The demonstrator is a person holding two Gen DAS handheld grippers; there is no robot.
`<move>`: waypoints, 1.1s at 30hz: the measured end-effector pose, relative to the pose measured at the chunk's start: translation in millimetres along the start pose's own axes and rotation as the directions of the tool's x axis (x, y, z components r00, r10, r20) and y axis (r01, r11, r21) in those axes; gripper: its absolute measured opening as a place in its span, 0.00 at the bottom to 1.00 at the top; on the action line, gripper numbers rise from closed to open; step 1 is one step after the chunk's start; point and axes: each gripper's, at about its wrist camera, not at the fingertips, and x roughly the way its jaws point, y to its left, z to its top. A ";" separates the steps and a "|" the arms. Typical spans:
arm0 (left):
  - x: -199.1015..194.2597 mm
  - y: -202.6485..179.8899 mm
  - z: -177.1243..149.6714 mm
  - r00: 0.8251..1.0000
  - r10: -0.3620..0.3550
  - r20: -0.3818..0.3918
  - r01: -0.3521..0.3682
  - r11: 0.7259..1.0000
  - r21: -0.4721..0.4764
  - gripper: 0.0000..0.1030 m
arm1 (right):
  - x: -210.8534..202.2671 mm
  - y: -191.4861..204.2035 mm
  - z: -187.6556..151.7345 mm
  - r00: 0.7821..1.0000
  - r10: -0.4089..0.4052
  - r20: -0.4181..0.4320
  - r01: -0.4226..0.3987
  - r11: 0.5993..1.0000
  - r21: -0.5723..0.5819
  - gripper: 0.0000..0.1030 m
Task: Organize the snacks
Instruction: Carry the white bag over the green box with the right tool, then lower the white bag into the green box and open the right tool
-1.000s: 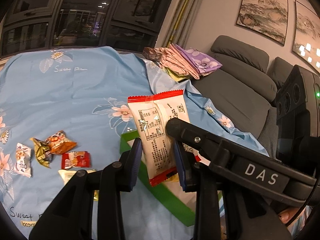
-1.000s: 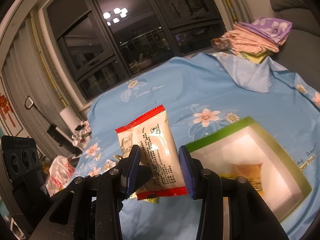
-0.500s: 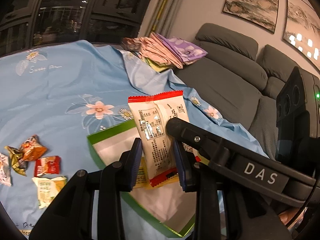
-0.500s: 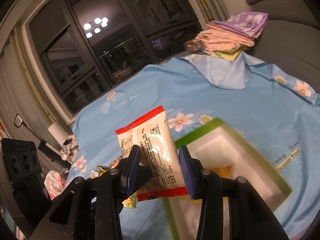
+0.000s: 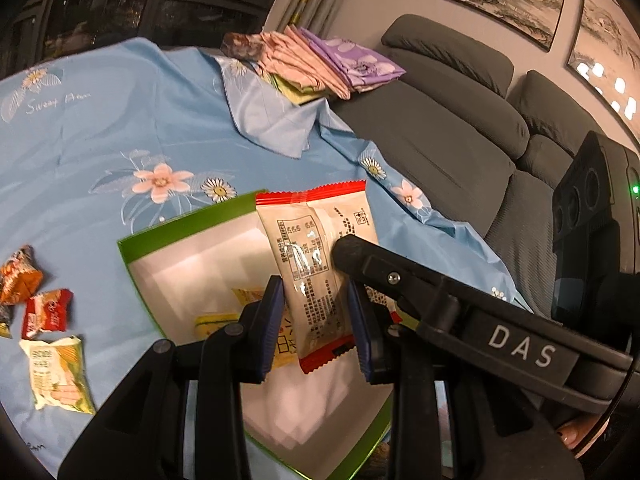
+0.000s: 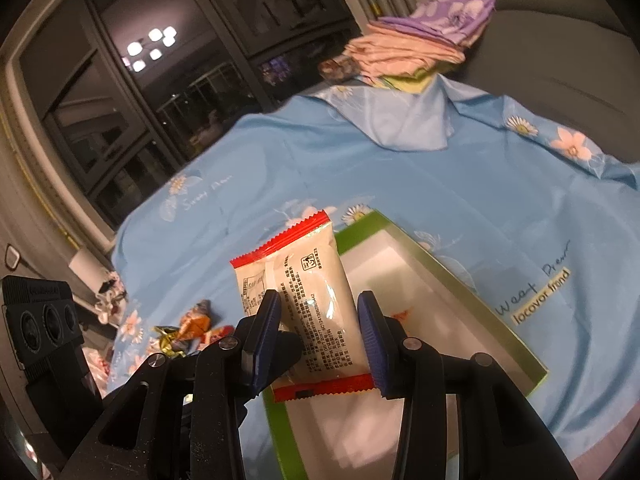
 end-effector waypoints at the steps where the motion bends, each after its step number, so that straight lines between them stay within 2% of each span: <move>1: 2.0 -0.1 -0.3 1.000 -0.002 -0.007 0.002 1.000 -0.004 0.30 | 1.0 -1.6 0.1 1.000 -0.003 -0.005 0.003 1.000 0.004 0.42; 12: 22.1 5.5 -8.7 0.997 0.009 -0.076 -0.011 0.999 -0.036 0.31 | 17.1 -15.0 -3.3 0.995 -0.011 -0.102 0.014 0.999 0.035 0.42; 28: 47.7 6.7 -16.0 0.986 0.006 -0.164 -0.017 0.998 -0.065 0.33 | 30.3 -27.5 -7.3 0.983 -0.065 -0.170 0.074 0.996 0.044 0.42; 33: 53.5 5.0 -18.0 0.981 0.025 -0.192 -0.037 0.997 -0.061 0.34 | 36.0 -31.0 -8.5 0.978 -0.071 -0.196 0.082 0.996 0.046 0.42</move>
